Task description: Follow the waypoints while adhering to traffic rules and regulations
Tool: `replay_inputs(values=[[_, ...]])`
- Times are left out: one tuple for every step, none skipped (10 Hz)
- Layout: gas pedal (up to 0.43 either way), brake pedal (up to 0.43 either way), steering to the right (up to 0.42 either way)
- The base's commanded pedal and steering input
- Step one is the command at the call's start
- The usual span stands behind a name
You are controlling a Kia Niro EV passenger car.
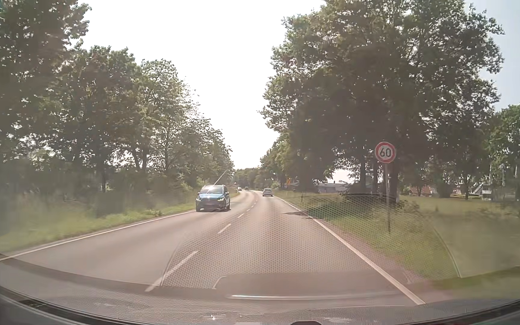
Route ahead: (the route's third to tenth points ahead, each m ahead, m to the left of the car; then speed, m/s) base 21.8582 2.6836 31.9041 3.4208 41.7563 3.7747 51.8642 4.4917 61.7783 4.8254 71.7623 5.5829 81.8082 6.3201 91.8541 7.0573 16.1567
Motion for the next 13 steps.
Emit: replay_inputs(values=[[0.169, 0.000, -0.004], [0.169, 0.000, -0.004], [0.169, 0.000, -0.004], [0.157, 0.000, -0.004], [0.157, 0.000, -0.004], [0.157, 0.000, -0.004], [0.157, 0.000, -0.004], [0.157, 0.000, -0.004], [0.157, 0.000, -0.004], [0.157, 0.000, -0.004], [0.157, 0.000, -0.004], [0.157, 0.000, -0.004], [0.157, 0.000, -0.004]])
